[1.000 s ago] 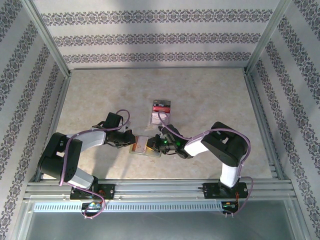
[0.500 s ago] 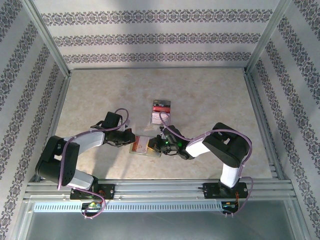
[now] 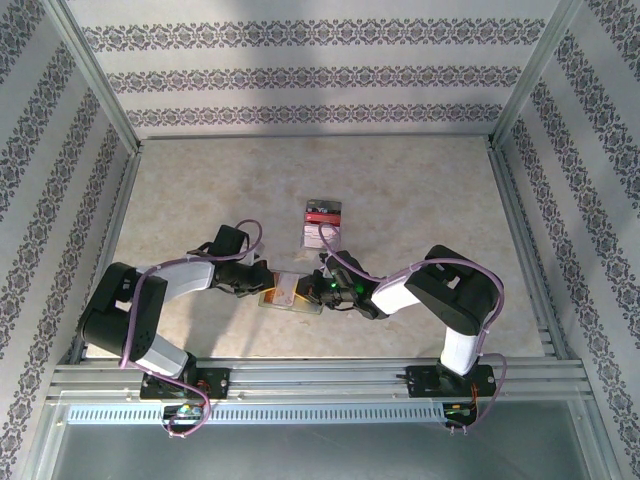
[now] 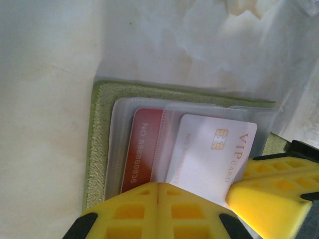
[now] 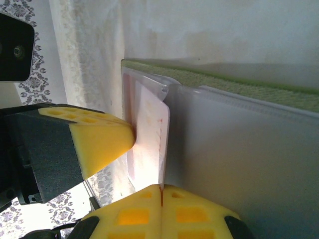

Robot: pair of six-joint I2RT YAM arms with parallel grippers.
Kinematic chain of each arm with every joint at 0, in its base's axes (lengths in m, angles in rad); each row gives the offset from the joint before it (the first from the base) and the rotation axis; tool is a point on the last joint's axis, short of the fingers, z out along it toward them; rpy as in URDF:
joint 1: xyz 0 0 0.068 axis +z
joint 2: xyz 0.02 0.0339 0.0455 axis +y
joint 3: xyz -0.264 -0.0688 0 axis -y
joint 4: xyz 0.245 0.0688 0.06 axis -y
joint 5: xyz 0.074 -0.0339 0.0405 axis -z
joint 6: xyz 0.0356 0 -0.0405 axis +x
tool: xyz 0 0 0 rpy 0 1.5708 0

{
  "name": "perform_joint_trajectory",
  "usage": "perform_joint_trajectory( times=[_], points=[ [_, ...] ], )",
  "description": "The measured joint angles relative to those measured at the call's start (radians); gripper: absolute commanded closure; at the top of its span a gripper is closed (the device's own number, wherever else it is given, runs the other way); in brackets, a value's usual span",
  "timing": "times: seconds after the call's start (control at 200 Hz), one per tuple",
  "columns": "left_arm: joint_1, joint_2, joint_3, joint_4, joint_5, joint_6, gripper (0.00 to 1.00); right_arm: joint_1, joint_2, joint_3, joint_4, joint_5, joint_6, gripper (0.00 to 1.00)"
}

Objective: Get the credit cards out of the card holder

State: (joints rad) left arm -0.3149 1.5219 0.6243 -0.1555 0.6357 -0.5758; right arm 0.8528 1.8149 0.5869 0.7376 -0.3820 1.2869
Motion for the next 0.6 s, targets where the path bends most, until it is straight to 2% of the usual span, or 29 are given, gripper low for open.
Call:
perform_joint_trajectory(
  times=[0.6],
  points=[
    [-0.013, 0.043, 0.044, -0.033, -0.027, 0.016, 1.0, -0.017, -0.018, -0.036, 0.016, -0.001, -0.002, 0.95]
  ],
)
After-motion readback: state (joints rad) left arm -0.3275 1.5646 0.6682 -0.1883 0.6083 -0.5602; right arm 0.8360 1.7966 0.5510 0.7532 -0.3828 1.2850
